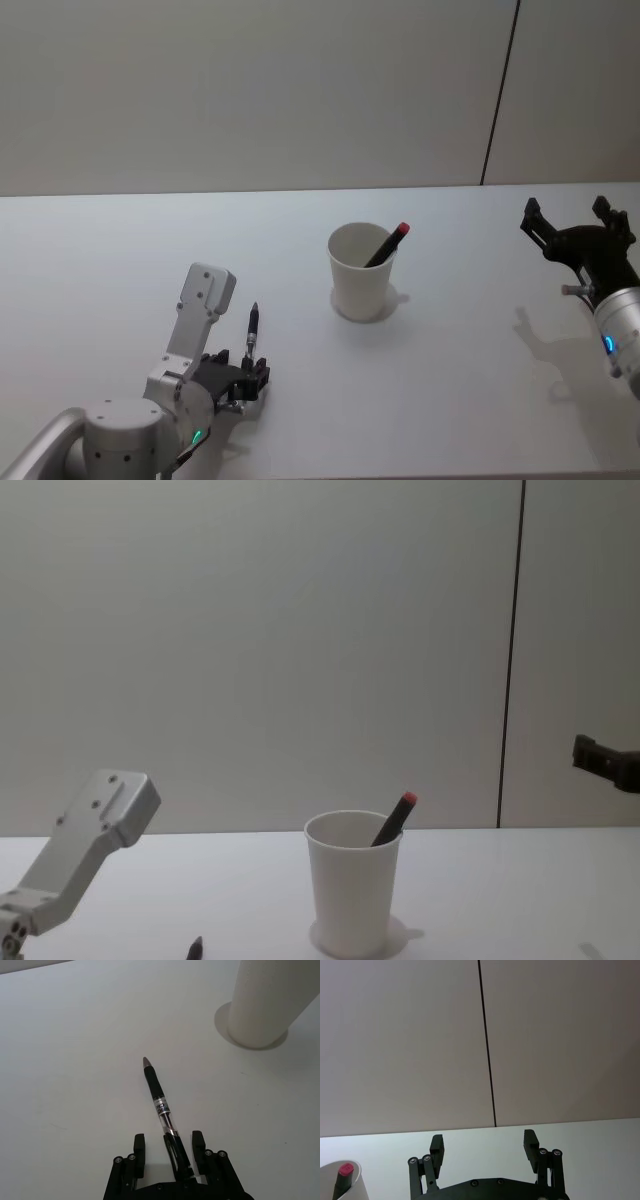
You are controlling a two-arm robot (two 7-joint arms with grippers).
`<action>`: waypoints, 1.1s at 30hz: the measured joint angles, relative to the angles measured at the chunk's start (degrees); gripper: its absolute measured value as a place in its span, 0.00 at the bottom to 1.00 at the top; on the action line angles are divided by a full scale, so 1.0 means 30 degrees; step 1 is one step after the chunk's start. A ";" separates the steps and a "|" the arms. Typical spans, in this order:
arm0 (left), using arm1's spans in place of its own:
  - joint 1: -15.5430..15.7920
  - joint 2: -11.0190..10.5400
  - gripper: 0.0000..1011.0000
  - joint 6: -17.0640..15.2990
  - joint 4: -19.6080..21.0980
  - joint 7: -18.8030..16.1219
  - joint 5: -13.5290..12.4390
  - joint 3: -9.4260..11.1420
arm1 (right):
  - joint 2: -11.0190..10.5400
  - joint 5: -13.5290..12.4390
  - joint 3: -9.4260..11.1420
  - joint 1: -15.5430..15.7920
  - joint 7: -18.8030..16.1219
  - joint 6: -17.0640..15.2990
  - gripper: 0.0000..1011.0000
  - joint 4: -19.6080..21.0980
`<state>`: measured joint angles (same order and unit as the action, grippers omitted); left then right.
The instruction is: Place the pen into the pen holder.
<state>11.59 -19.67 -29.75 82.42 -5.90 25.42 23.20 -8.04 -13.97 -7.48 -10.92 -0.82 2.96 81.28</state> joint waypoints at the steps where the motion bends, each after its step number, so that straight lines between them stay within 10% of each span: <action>1: -0.0006 0.0004 0.57 -0.0010 -0.0004 -0.0006 -0.0011 0.0000 | 0.0000 0.0001 0.0000 0.0000 0.0000 0.0001 0.99 0.0000; 19: -0.0097 0.0232 0.45 -0.0178 0.0090 0.0011 -0.1041 0.0207 | 0.0000 0.0001 -0.0001 0.0000 0.0001 0.0000 0.99 0.0000; 33: 0.0254 0.0608 0.17 -0.0425 -0.0045 0.0614 -0.2251 0.0441 | 0.0000 0.0001 0.0000 0.0000 0.0000 0.0000 0.99 0.0001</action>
<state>12.35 -17.85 -31.02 82.29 -4.06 18.67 24.52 -8.04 -13.97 -7.48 -10.92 -0.82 2.96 81.28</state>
